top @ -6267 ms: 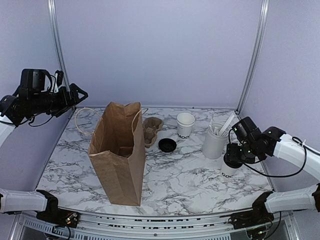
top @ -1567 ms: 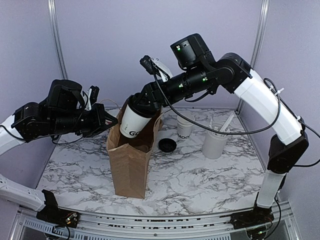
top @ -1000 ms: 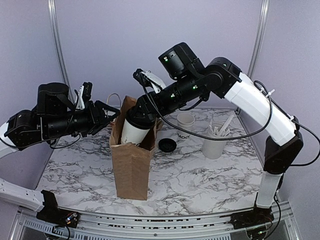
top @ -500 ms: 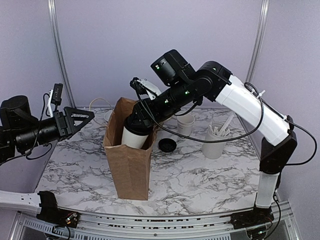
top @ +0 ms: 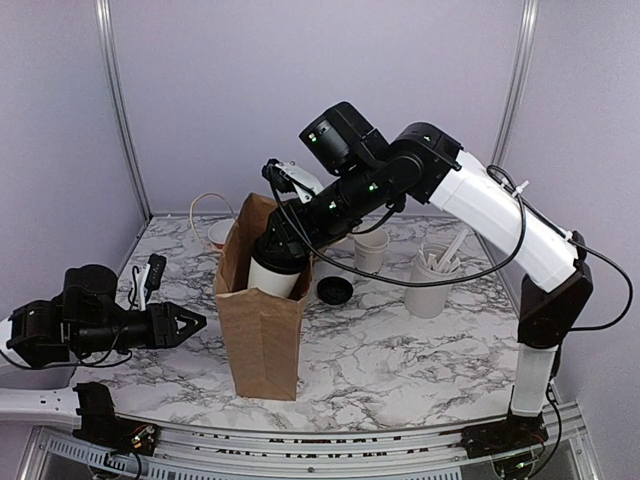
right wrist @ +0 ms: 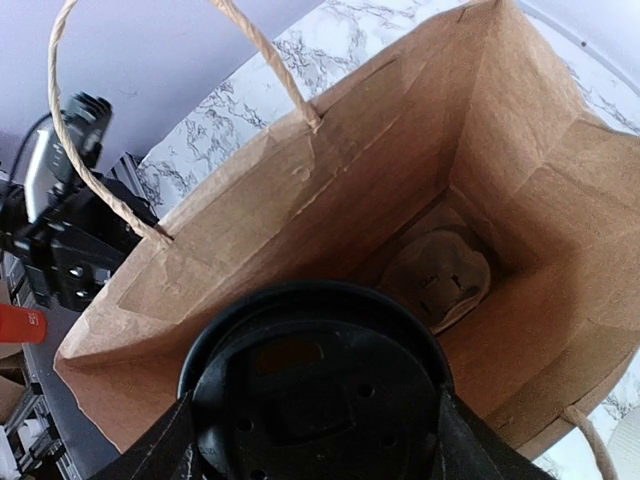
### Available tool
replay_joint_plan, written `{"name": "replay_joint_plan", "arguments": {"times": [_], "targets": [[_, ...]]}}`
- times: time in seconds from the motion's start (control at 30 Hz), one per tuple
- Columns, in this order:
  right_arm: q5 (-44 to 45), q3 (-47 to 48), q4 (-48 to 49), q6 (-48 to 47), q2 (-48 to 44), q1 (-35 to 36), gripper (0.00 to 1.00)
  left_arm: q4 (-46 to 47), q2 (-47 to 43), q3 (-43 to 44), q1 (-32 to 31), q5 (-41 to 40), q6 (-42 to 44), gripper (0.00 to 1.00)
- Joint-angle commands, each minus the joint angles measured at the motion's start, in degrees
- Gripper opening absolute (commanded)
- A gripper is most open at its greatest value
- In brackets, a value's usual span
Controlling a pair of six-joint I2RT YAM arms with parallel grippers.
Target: Pack the takeout coffee
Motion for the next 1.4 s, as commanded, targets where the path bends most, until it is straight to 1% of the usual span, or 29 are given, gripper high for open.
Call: {"name": "replay_joint_plan", "arguments": {"times": [0.0, 0.27, 0.5, 0.67, 0.9, 1.1, 1.37], "targets": [[1.62, 2.96, 0.12, 0.01, 1.08, 0.53, 0.52, 2.08, 1.58, -6.42, -0.35, 2.03, -1.42, 0.42], [1.79, 4.42, 1.44, -1.16, 2.36, 0.37, 0.52, 11.15, 6.41, -14.17, -0.32, 4.71, -1.74, 0.40], [1.18, 4.97, 3.56, -1.47, 2.55, -0.25, 0.52, 18.92, 13.83, -17.37, -0.34, 7.87, -0.02, 0.40], [0.53, 5.64, 4.60, -1.37, 3.37, -0.26, 0.52, 24.65, 20.12, -17.27, -0.37, 10.07, 1.15, 0.40], [2.03, 5.71, 4.71, -1.53, 3.87, -0.26, 0.52, 30.91, 26.07, -15.61, -1.29, 12.48, 2.35, 0.40], [3.28, 5.66, 3.58, -1.61, 4.38, -0.60, 0.52, 34.67, 32.04, -12.06, -2.76, 13.46, 3.70, 0.40], [4.58, 5.42, 2.16, -2.17, 4.93, -0.94, 0.52, 36.50, 37.17, -7.81, -4.26, 14.39, 5.29, 0.40]]}}
